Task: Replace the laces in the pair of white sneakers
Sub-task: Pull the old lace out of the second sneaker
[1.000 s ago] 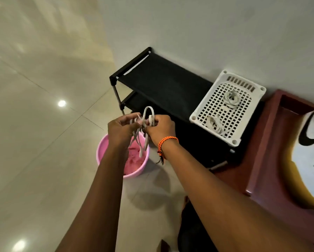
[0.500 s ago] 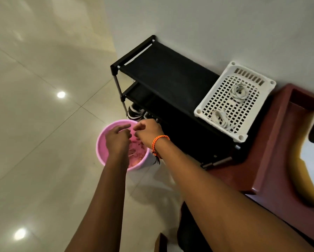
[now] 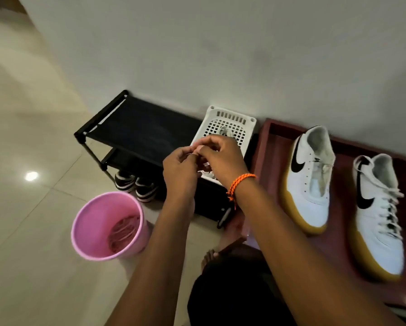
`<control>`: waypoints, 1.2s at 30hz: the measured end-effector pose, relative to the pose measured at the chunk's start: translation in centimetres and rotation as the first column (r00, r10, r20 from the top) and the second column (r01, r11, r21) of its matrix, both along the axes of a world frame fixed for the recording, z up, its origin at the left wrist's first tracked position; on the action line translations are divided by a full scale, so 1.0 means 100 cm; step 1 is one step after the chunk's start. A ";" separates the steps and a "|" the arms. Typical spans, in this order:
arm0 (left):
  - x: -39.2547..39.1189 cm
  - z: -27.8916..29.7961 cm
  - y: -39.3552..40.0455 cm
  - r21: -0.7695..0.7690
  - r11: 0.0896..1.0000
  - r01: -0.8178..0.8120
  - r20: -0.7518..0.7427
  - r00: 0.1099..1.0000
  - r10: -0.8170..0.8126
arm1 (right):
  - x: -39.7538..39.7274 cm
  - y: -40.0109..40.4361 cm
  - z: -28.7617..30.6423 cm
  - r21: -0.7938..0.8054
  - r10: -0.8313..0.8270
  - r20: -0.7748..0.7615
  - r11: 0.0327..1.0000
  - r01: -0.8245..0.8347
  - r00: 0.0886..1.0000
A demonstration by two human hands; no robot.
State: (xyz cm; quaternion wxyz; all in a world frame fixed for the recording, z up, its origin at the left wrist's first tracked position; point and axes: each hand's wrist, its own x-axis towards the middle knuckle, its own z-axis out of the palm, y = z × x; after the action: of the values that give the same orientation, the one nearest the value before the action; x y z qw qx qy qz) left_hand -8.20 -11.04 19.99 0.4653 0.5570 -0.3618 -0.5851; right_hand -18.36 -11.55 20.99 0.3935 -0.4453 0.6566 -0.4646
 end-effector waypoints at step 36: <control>-0.208 -0.023 0.056 -0.344 0.817 0.462 0.821 0.570 0.023 | -0.199 0.127 -0.034 0.182 -0.295 -0.323 0.913 0.365 0.899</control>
State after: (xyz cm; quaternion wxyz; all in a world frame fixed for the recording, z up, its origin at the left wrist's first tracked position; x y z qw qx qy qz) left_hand -28.97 -5.45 17.72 0.3070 0.5557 -0.7443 -0.2071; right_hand -38.31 1.15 17.58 0.2587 -0.3395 0.8239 -0.3728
